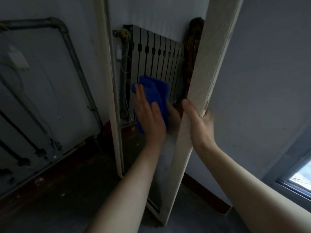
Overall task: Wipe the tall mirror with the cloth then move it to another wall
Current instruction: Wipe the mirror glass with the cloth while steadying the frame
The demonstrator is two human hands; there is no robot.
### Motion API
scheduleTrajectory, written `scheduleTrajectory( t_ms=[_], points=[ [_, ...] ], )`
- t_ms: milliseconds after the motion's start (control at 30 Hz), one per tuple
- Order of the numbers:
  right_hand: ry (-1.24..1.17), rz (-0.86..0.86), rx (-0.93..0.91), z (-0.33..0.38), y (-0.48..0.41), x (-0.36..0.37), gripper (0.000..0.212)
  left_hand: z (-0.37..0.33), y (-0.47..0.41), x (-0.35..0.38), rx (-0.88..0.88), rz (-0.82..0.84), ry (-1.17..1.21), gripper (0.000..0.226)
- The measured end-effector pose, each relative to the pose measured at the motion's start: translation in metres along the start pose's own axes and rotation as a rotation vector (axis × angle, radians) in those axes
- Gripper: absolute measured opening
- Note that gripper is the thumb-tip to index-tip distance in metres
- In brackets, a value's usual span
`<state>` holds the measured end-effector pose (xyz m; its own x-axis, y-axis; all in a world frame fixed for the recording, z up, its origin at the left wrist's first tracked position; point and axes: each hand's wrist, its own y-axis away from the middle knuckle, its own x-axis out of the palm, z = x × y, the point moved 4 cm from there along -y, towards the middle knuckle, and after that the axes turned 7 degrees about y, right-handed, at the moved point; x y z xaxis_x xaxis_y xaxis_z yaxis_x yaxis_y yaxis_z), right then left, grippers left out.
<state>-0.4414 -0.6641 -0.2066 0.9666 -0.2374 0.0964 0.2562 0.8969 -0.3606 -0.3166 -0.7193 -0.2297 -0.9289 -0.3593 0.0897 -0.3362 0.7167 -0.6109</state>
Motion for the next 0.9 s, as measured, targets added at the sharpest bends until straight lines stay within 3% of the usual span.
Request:
scheduleTrajectory(
  t_ms=[233,400,533,700,833,900],
  points=[
    [0.037,0.005,-0.01,-0.005,-0.002,0.003,0.015,0.079,-0.041,-0.043,-0.016,-0.037,-0.083,0.051],
    [0.05,-0.002,0.01,-0.009,-0.003,0.002,0.013,0.129,-0.031,-0.068,-0.294,-0.129,-0.082,0.054],
    [0.042,-0.022,0.007,-0.008,-0.002,0.003,0.013,0.123,0.001,-0.055,-0.466,-0.193,0.009,0.057],
    [0.05,-0.023,0.034,-0.01,-0.001,0.002,0.019,0.068,0.07,-0.027,-0.418,-0.021,0.133,0.067],
    [0.047,-0.031,0.049,-0.01,0.0,-0.001,0.019,0.016,0.105,0.0,-0.125,0.202,0.106,0.063],
    [0.052,-0.038,0.057,-0.01,0.0,-0.002,0.018,0.011,0.106,0.002,-0.08,0.237,0.073,0.066]
  ],
)
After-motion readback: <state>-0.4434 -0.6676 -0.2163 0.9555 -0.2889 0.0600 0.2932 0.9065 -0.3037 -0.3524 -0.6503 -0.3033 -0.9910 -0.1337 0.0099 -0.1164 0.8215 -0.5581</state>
